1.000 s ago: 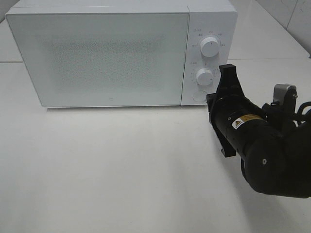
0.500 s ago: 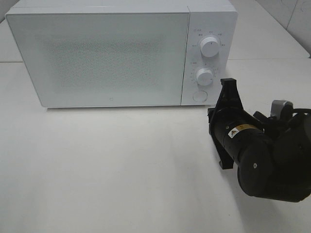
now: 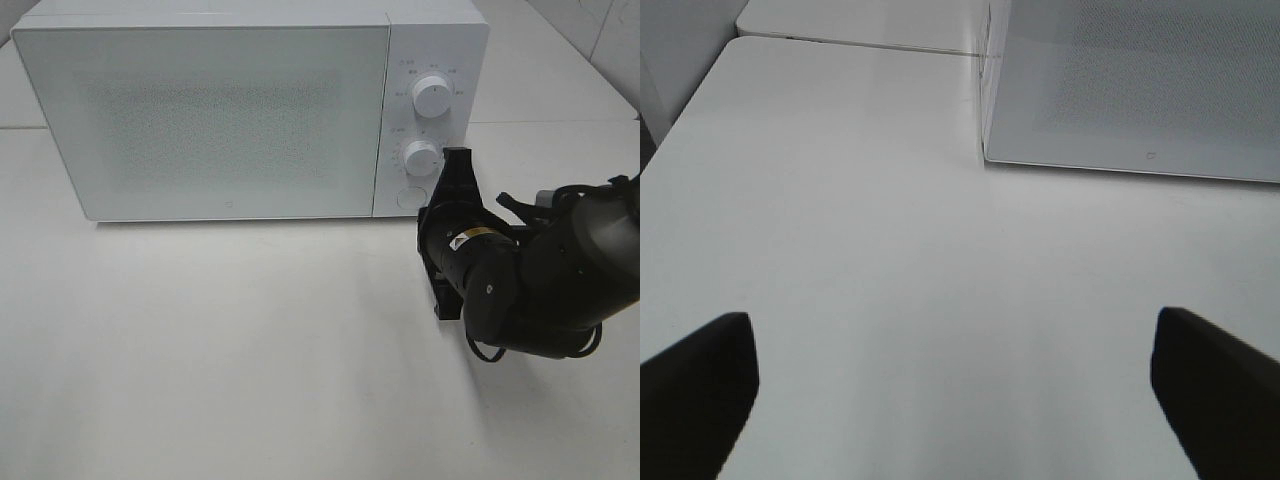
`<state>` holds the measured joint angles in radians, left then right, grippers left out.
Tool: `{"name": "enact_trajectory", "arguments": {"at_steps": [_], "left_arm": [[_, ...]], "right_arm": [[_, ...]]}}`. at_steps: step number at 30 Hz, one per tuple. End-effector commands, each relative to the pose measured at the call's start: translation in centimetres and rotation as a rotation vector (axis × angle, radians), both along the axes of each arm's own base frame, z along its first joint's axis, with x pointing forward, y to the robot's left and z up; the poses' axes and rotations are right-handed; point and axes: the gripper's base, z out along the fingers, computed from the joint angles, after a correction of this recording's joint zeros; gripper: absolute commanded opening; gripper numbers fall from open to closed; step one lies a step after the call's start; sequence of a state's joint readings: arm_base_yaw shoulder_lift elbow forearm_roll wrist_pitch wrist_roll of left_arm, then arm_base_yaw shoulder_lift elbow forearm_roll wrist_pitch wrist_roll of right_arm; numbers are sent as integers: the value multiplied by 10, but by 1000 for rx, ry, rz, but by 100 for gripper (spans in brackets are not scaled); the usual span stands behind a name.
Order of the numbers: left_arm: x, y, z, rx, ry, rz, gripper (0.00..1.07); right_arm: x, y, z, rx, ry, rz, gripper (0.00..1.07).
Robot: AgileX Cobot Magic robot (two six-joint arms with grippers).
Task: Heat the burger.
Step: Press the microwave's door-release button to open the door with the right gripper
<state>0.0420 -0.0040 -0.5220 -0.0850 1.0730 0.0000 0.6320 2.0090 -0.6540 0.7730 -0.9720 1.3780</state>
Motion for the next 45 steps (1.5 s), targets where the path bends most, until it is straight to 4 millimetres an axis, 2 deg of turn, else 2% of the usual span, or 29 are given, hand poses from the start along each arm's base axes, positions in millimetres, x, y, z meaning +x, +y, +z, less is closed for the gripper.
{"name": "enact_trajectory", "arguments": {"at_steps": [1,14,22,37,45], "left_arm": [[-2,0,-1,1,-15,1,100],[-2,0,-1,1,-15,1,100],[-2,0,-1,1,-15,1,100],[-2,0,-1,1,-15,1,100],[-2,0,-1,1,-15,1,100]], "right_arm": [[12,0,-1,18,3,-13,0],[43,5,-14,31,21,-24,0],[51,9,-17,40,11,-44,0],[58,5,-11,32,-64,-76,0],[67,11,-2,66,-113,-59,0]]}}
